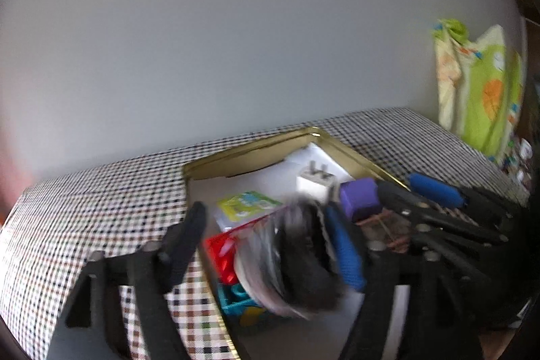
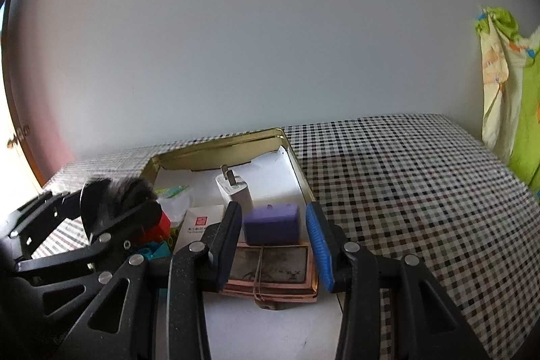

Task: Organize rigid objects
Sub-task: 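Open both grippers to release the pouch and purple cube into the tray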

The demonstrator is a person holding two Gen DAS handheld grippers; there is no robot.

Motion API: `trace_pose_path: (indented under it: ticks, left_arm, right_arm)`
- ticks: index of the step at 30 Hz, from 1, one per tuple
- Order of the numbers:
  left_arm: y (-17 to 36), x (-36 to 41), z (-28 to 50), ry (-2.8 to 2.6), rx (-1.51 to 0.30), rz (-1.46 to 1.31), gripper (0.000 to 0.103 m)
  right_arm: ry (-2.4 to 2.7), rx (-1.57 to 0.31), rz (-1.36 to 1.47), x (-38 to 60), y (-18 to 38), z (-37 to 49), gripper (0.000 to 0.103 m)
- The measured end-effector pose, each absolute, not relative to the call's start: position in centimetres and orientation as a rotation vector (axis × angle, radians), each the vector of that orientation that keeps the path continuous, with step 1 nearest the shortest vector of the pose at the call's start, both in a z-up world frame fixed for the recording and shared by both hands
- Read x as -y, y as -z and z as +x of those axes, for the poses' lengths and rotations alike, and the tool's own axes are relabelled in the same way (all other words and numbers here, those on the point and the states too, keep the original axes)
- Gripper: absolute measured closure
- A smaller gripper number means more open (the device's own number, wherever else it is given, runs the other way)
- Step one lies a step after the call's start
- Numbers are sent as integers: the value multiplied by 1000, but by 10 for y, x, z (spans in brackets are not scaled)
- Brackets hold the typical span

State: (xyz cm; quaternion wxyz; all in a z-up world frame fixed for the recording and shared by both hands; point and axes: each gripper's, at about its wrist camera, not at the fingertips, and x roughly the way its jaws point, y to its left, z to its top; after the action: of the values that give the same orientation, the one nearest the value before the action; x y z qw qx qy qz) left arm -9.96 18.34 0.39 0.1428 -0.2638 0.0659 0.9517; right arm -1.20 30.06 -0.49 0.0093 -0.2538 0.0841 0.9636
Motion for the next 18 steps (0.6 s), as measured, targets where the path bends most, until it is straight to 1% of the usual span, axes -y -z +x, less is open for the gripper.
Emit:
trace_pose_path:
  ticks: [1, 3, 5, 7, 8, 15, 18]
  left_arm:
    - [-4, -180, -99, -2767, -175, -754, 10]
    - [-6, -172, -99, -2793, -130, -724, 3]
    - [-7, -165, -97, -2790, -75, -691, 0]
    - [-6, -162, -96, -2788, -57, -670, 1]
    - [-6, -163, -95, -2790, -65, -665, 0]
    - [-7, -161, -84, -2853, -141, -572, 0]
    - [-6, -158, -82, -2858, -131, -575, 0]
  right_arm:
    - [-3007, -285, -790, -303, 5, -12, 55]
    - [-3009, -327, -770, -308, 3, -10, 50]
    - [-3014, -381, -731, -313, 2, -7, 37]
    - [-3017, -413, -685, -315, 0, -4, 29]
    - [-3017, -415, -659, -315, -1, -2, 27]
    - [-3005, -343, -511, -306, -8, 11, 25]
    - [-2994, -310, -414, -301, -12, 20, 20]
